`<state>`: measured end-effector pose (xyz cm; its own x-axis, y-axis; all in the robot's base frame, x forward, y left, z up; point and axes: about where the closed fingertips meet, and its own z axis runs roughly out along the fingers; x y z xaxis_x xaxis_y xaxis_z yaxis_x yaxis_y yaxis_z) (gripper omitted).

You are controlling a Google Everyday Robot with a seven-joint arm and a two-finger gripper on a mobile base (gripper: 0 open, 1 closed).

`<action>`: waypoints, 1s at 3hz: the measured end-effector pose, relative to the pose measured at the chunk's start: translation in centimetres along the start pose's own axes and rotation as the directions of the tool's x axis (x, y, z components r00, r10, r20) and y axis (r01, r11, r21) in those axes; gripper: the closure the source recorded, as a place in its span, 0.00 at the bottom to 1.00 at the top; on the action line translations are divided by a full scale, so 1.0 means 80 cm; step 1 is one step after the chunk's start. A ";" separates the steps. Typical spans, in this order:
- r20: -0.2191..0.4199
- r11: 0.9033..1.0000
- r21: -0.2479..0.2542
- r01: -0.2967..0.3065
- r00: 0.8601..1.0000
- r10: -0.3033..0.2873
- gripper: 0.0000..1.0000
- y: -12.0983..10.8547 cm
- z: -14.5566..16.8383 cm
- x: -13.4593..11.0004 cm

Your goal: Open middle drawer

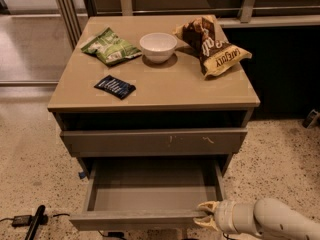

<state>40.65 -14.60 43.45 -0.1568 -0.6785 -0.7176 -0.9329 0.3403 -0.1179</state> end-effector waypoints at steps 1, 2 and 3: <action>0.000 1.000 0.000 0.000 1.000 0.000 0.50 0.000 0.000 0.000; 0.000 1.000 0.000 0.000 1.000 0.000 0.27 0.000 0.000 0.000; 0.000 1.000 0.000 0.000 1.000 0.000 0.04 0.000 0.000 0.000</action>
Offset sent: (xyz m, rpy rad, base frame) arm 0.0000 0.0000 0.0000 0.0000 0.0000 0.0000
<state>40.65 -14.60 43.44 -0.1568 -0.6785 -0.7177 -0.9329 0.3403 -0.1179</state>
